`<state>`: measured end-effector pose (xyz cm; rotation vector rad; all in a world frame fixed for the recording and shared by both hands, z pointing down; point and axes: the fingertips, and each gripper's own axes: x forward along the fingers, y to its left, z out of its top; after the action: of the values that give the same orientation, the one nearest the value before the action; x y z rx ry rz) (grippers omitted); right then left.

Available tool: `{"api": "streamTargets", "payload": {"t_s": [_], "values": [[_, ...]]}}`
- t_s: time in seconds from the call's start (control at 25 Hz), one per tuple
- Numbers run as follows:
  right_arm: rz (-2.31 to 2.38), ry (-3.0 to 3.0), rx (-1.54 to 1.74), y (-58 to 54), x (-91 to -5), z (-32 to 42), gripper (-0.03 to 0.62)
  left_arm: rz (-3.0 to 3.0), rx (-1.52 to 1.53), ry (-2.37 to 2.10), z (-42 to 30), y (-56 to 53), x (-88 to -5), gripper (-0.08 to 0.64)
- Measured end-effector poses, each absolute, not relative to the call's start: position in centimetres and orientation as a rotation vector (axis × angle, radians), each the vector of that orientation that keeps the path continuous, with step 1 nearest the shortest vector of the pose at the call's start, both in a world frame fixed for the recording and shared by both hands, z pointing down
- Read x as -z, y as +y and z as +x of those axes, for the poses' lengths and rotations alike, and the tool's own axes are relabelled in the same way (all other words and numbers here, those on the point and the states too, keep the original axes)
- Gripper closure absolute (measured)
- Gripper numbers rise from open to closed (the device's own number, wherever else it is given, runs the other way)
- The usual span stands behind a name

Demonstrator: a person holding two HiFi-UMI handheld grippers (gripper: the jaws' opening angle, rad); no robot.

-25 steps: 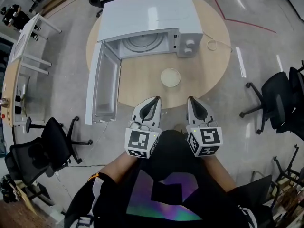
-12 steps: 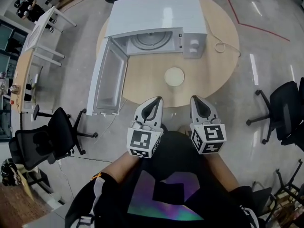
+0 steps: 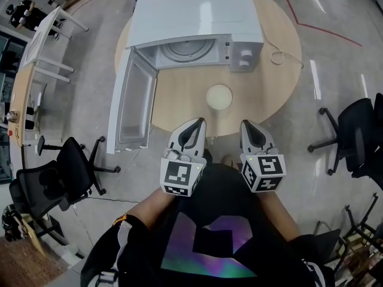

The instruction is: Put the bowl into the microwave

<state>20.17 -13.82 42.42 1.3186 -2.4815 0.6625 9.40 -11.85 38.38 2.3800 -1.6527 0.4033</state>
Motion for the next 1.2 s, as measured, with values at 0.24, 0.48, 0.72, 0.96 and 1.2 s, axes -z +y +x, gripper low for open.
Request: {"api": "streamTargets", "payload": {"t_s": [0.24, 0.48, 0.72, 0.96, 1.2], "values": [[1.353, -2.412, -0.686, -15.6, -43.3, 18.8, 0.577, 2.394, -0.372, -1.584, 8.1, -14.4, -39.1, 0.514], [1.389, -2.344, -0.699, -17.5, -43.8, 17.2, 0.577, 2.405, -0.334, -1.537, 6.0, -16.8, -39.5, 0.514], [1.427, -2.285, -0.707, -19.5, -43.9, 15.5, 0.577, 2.405, -0.294, -1.512, 3.1, -18.9, -39.7, 0.514], [1.461, -2.233, -0.704, -20.7, -43.7, 14.3, 0.577, 2.401, -0.254, -1.464, 1.1, -20.0, -40.0, 0.514], [1.507, -2.185, -0.707, -22.3, -44.0, 14.1, 0.577, 2.395, -0.240, -1.427, -0.5, -20.9, -40.8, 0.514]]}}
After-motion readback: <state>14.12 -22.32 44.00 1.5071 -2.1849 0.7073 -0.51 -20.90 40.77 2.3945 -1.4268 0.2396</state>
